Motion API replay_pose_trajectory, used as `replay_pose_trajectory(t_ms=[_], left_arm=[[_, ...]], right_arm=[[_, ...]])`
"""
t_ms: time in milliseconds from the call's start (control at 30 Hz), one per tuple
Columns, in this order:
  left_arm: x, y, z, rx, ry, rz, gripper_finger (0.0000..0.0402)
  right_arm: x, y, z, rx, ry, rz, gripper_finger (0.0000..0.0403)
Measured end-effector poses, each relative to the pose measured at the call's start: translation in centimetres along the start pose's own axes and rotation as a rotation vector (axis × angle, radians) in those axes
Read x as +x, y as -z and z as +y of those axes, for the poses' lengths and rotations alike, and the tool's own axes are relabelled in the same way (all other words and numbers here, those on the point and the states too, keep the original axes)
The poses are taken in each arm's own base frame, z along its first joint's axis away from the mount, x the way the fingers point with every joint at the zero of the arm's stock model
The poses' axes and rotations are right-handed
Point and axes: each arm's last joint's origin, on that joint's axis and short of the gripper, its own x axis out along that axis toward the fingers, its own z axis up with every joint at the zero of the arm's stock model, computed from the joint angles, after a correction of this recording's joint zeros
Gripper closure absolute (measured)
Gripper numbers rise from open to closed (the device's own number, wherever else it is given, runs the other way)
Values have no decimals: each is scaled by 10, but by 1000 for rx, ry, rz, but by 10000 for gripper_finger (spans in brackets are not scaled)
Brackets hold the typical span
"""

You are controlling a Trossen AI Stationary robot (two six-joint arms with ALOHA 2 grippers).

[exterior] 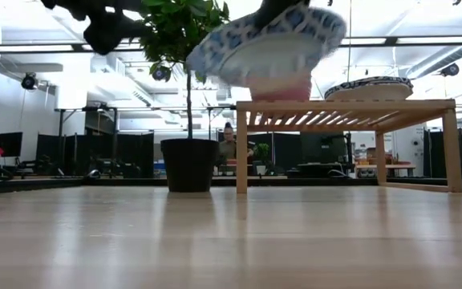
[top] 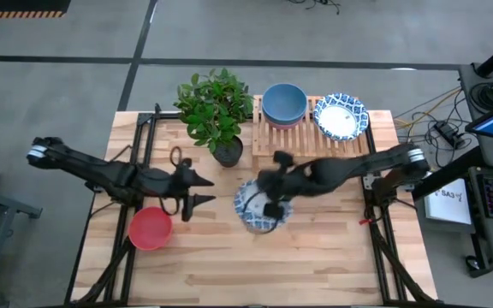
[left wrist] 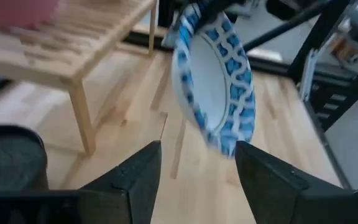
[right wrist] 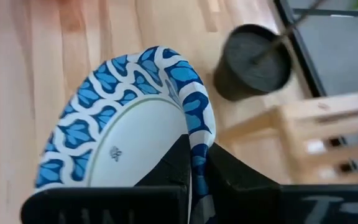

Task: Place and stack bowls onto a shelf
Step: Stack the white patterned bowl on top of the other white patterned bowl on the shelf

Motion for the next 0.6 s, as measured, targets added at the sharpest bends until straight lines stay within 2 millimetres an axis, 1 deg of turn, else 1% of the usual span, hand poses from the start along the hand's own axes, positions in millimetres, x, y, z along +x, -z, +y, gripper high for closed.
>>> replay_pose_trajectory(t_ms=[67, 200, 367, 500, 600], left_arm=[[-7, -4, 1, 2, 10, -31, 215], [-16, -9, 3, 2, 21, -71, 217], [-18, -9, 3, 1, 16, -76, 217], [-13, -7, 2, 15, 10, -59, 217], [-9, -5, 2, 20, 5, -43, 217]], right_arm=[[-22, 0, -21, 32, -5, -12, 391], [-68, 5, -68, 131, 31, -95, 391], [-117, 22, -123, 295, 128, -214, 391], [-146, 42, -159, 423, 233, -248, 391], [-161, 57, -182, 548, 324, -253, 391]])
